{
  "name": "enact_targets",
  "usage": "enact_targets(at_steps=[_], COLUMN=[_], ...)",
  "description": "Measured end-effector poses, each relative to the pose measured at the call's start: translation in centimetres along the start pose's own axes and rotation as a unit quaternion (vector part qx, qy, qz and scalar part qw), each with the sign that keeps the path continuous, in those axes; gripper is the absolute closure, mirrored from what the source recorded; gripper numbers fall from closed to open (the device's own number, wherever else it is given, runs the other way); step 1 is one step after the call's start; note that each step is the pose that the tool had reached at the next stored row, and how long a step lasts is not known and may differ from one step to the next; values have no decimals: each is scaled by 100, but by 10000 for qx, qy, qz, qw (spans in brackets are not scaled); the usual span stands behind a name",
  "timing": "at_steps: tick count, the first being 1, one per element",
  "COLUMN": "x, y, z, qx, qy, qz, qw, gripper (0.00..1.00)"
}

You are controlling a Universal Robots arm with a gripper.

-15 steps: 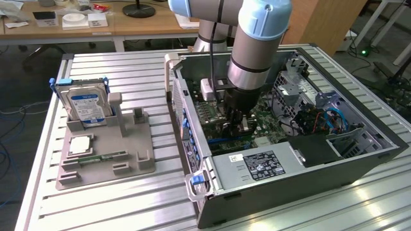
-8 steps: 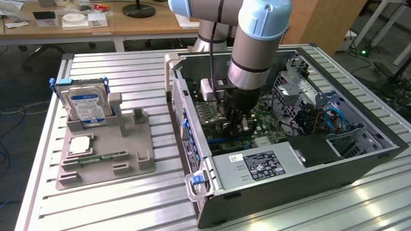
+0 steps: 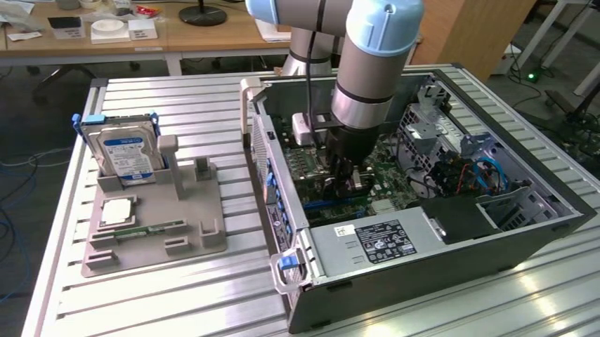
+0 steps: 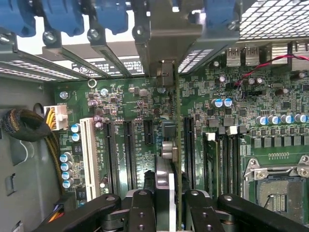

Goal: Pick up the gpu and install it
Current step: 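Insert the gpu into the slot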

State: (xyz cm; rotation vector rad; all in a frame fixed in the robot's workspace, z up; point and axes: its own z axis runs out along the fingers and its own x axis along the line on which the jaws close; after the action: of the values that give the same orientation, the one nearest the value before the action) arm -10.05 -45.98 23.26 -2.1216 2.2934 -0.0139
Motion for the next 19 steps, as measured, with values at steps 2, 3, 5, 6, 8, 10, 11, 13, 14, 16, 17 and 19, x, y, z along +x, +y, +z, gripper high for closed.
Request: enact_targets(at_steps=[2, 3, 5, 6, 8, 10, 11, 13, 14, 16, 17, 19], x=[-3, -3, -4, -4, -4, -4, -4, -4, -3, -4, -3, -3], y=[-1, 0, 0, 0, 0, 0, 1, 1, 1, 1, 1, 1], z=[0, 0, 0, 0, 0, 7, 11, 18, 20, 29, 34, 43], qx=[0, 1, 0, 0, 0, 1, 0, 0, 0, 1, 0, 0], qy=[0, 0, 1, 0, 0, 0, 0, 1, 1, 0, 0, 1], qz=[-1, -1, 0, 0, 0, 0, 0, 0, 0, 0, 0, 0], qw=[10000, 10000, 10000, 10000, 10000, 10000, 10000, 10000, 10000, 10000, 10000, 10000], gripper=[72, 72, 72, 72, 72, 72, 72, 72, 72, 72, 72, 72])
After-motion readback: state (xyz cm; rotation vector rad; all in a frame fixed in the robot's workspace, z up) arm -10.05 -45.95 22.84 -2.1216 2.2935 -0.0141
